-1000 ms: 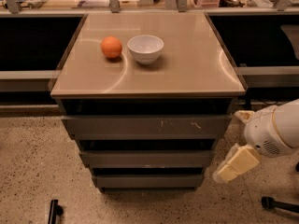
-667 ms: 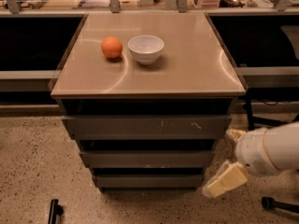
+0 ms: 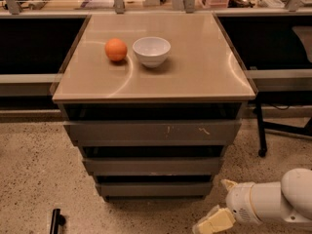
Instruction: Open bottom drawer
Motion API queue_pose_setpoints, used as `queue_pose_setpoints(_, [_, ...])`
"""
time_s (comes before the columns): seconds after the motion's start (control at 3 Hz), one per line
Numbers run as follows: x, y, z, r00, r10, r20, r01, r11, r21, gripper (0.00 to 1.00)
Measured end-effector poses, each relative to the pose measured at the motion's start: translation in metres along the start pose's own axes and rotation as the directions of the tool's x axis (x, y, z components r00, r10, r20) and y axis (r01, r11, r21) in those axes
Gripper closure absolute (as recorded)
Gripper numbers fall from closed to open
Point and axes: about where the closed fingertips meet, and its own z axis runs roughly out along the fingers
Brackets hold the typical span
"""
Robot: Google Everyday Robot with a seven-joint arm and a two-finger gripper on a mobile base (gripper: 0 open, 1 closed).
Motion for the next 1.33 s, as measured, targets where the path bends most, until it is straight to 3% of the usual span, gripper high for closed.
queue_pose_setpoints(0.33, [0.0, 0.0, 0.0, 1.0, 0.0, 0.0, 0.0, 1.0, 0.0, 0.0])
queue_pose_setpoints(0.67, [0.016, -0.013, 0.021, 0.998, 0.057, 0.015, -0.058, 0.9979, 0.029, 0.0])
queue_pose_setpoints(1.33, [0.052, -0.079, 0.111, 0.965, 0.221, 0.139, -0.234, 0.9692, 0.079, 0.0])
